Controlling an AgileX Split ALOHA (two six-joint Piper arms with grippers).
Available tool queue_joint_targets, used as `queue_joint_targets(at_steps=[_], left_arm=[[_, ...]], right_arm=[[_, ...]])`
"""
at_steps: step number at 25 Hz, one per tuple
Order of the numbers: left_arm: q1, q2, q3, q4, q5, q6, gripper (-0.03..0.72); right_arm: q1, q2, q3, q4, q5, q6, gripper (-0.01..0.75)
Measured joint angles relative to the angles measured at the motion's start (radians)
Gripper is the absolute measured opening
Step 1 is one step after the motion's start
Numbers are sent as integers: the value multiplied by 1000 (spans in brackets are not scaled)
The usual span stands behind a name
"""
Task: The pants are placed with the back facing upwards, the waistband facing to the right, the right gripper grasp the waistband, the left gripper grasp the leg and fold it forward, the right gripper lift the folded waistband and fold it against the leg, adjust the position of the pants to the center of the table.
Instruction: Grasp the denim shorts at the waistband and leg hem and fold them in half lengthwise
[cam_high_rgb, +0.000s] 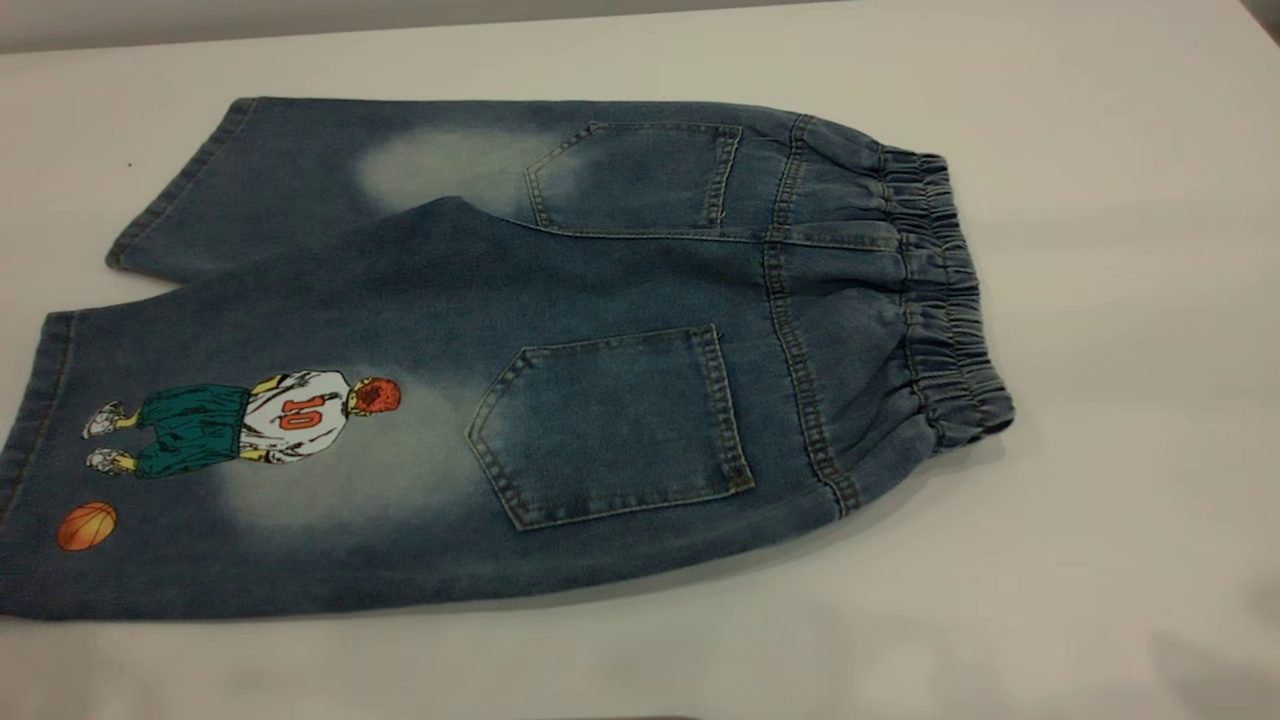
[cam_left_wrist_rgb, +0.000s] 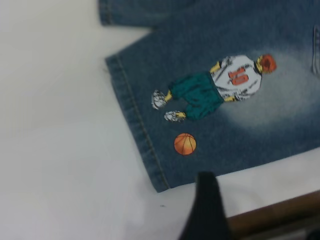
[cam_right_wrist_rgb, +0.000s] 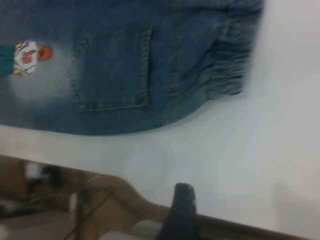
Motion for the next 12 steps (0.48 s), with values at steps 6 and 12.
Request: queue_joint_targets(at_steps=[6, 12], left_arm=[[0, 294, -4, -146, -146, 128, 586], [0, 492, -7, -300, -220, 278, 580]], right_arm=[[0, 365, 0, 297, -118, -244, 582], [0, 680, 0, 634, -152, -584, 582]])
